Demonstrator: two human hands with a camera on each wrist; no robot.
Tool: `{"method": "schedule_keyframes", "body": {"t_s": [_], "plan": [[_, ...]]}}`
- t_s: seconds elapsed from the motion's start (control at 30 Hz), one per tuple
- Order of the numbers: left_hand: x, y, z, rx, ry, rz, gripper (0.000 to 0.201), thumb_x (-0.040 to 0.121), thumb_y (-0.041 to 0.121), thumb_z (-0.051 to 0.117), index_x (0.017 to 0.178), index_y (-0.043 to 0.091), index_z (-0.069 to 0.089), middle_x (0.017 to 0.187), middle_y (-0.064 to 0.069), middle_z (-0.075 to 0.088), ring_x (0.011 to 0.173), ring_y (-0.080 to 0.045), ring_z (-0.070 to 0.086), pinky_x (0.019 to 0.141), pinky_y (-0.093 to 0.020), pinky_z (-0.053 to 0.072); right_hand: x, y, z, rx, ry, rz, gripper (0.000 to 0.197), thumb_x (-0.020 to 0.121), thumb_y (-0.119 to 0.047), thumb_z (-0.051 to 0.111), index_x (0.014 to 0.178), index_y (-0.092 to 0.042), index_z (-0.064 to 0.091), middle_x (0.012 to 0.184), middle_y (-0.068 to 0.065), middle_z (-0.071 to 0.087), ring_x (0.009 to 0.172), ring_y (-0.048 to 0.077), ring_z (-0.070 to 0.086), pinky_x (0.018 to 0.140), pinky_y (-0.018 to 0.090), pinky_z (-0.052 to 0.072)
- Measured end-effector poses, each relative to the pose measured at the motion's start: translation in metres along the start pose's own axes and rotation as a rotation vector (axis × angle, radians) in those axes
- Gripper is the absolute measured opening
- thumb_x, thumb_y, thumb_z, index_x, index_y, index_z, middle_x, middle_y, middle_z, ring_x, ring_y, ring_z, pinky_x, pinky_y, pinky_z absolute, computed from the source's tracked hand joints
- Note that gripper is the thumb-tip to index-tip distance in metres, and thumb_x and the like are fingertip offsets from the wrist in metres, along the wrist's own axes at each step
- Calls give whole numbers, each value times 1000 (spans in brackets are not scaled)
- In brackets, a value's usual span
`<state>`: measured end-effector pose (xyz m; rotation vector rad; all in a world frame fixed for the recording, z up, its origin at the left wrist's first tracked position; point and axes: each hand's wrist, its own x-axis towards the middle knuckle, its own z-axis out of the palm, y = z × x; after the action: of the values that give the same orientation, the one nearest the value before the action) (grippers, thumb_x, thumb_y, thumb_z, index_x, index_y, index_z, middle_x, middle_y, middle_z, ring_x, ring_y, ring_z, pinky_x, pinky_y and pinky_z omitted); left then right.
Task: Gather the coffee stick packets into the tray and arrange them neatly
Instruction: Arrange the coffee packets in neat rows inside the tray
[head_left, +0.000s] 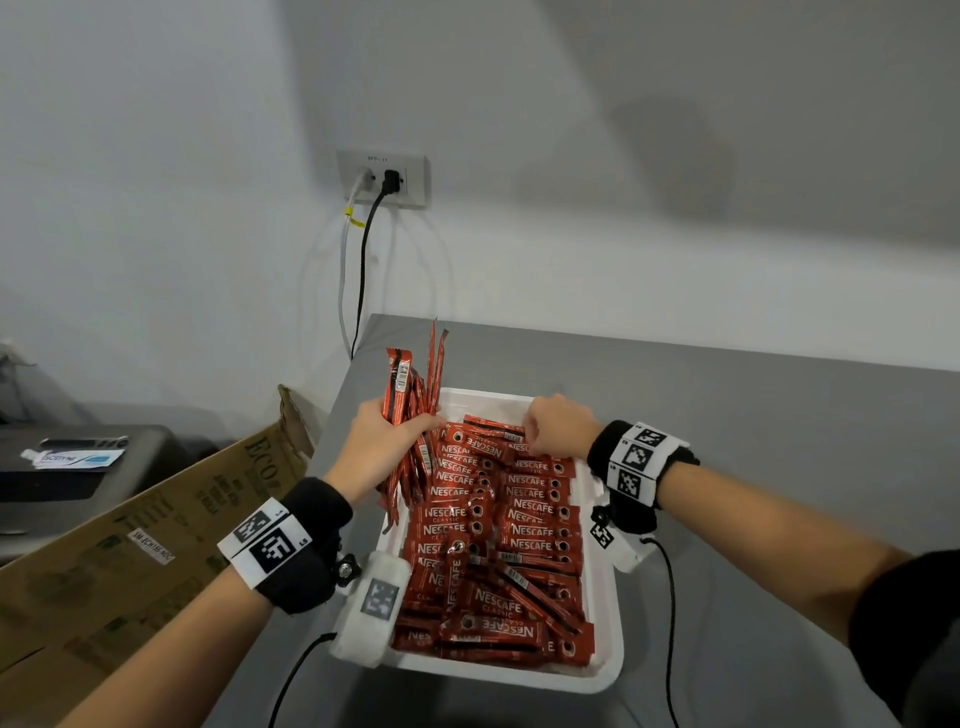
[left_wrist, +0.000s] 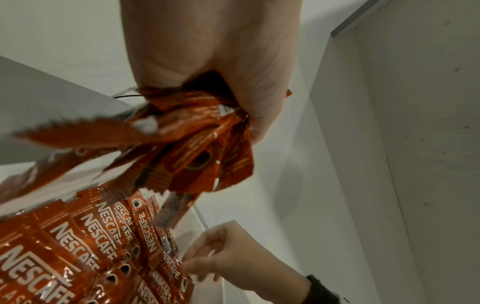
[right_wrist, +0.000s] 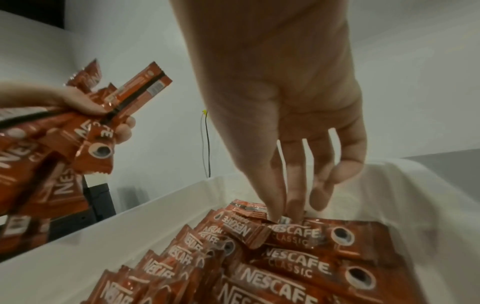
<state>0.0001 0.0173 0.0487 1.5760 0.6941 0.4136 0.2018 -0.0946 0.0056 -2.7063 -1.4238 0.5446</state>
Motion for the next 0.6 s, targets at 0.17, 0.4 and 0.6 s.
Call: {"method": "schedule_keyframes", "body": {"t_s": [0.17,0.4,0.6], "plan": [[4,1,2,21,-1,4,5,85,13,63,87,14,60,84,-4,66,76,-15,65,69,-21,50,15,-21,8,37,41,-52,16,87,-22,64,97,-9,63,100,6,65,92,23,62,79,32,51],[7,6,5,29,0,12,12,85,12,63,97,10,59,89,-6,66,80,-16,65,70,-21,50,27,-33,20,-89,-11,-57,26,85,-37,66,89,-16,51,104,7,64,90,22,58,80,35,49],[7,8,8,22,3,11,9,84,12,64,93,11,61,91,-10,67,82,-19,66,75,-27,52,28,-36,18,-51,-27,-40,26,84,-30,70,79,-16,48,98,9,63,84,21,56,80,36,51]]}}
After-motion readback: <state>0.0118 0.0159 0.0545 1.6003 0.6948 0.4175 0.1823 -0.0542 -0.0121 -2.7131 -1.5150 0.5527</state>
